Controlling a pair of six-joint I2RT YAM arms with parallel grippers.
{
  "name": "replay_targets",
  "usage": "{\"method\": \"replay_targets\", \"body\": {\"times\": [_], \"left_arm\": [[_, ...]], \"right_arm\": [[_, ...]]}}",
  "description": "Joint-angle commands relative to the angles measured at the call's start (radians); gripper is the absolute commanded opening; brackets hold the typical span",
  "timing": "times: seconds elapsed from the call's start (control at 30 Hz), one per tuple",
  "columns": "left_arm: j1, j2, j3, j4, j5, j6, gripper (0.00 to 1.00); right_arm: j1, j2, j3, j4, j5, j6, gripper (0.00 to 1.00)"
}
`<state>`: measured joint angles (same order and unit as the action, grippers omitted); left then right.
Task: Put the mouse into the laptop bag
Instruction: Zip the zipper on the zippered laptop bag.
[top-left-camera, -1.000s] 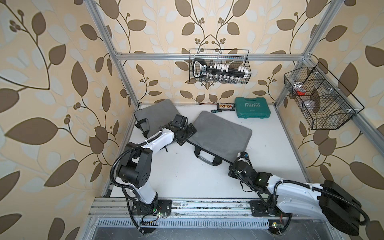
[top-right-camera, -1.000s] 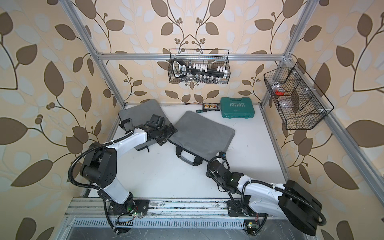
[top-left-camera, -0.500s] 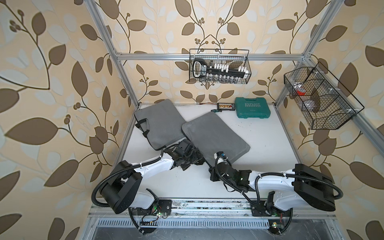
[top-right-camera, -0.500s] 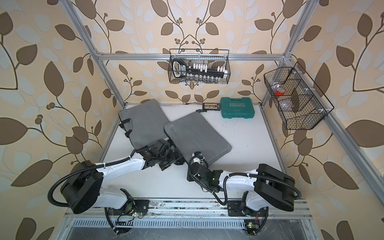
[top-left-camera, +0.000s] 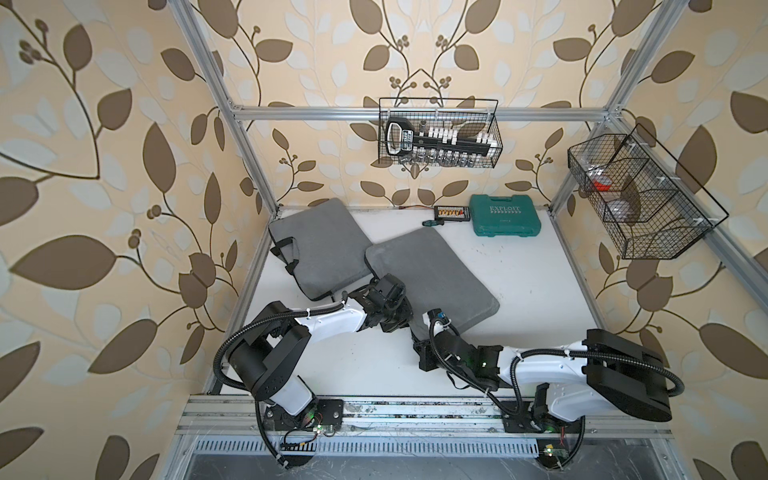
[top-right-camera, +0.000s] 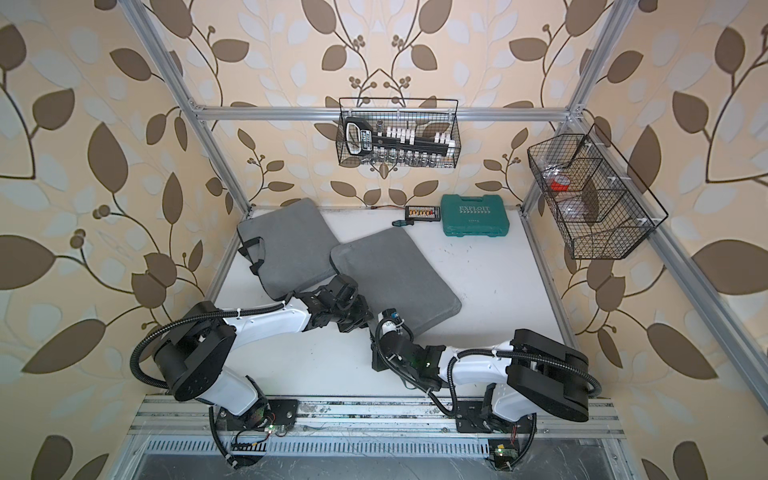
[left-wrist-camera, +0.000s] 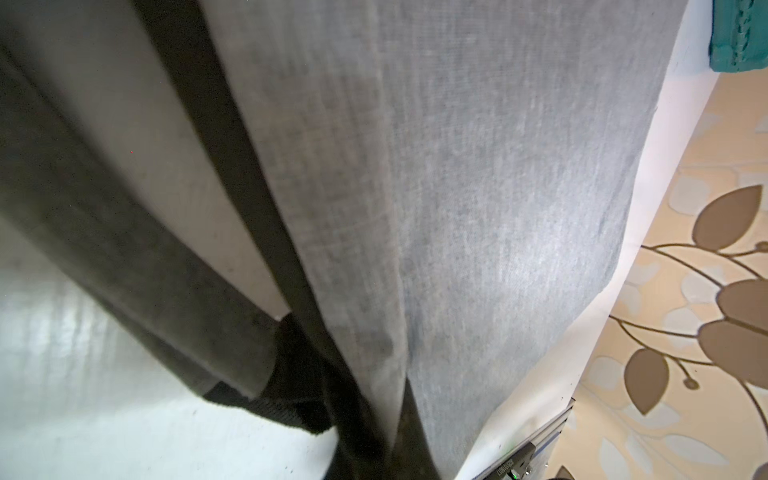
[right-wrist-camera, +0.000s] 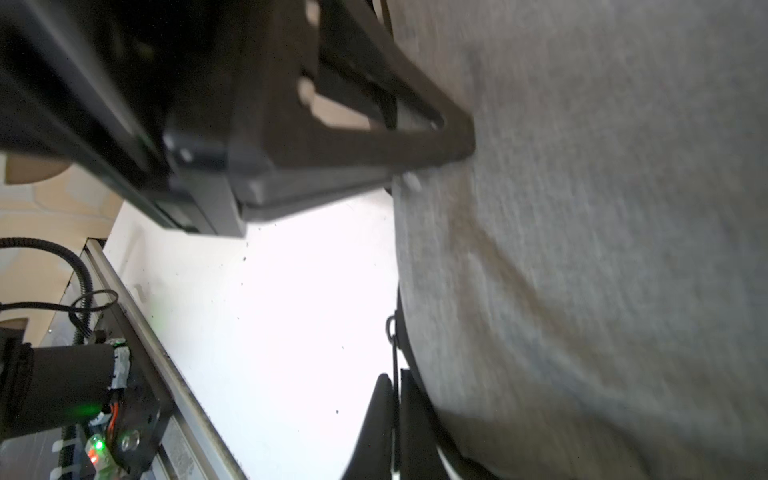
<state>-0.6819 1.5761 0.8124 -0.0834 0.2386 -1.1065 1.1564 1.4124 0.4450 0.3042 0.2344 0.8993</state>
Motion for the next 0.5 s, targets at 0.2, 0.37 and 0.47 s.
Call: {"method": "replay_targets", "body": {"times": [0.2, 0.37, 0.47], "left_arm": [[0.082, 0.105, 0.104, 0.068, 0.039, 0.108, 0.0], [0.082, 0.17, 0.172, 0.063, 0.097, 0.135, 0.0], [0.081, 0.156, 0.14, 0.067, 0.079, 0.12, 0.17]], "right_arm": [[-0.034, -0.062, -0.12, -0.147, 0.031, 0.134, 0.0], [-0.081, -0.078, -0.083, -0.215, 0.132, 0.148, 0.0], [-0.083, -0.073, -0.054, -0.215, 0.182, 0.114, 0.0]]}}
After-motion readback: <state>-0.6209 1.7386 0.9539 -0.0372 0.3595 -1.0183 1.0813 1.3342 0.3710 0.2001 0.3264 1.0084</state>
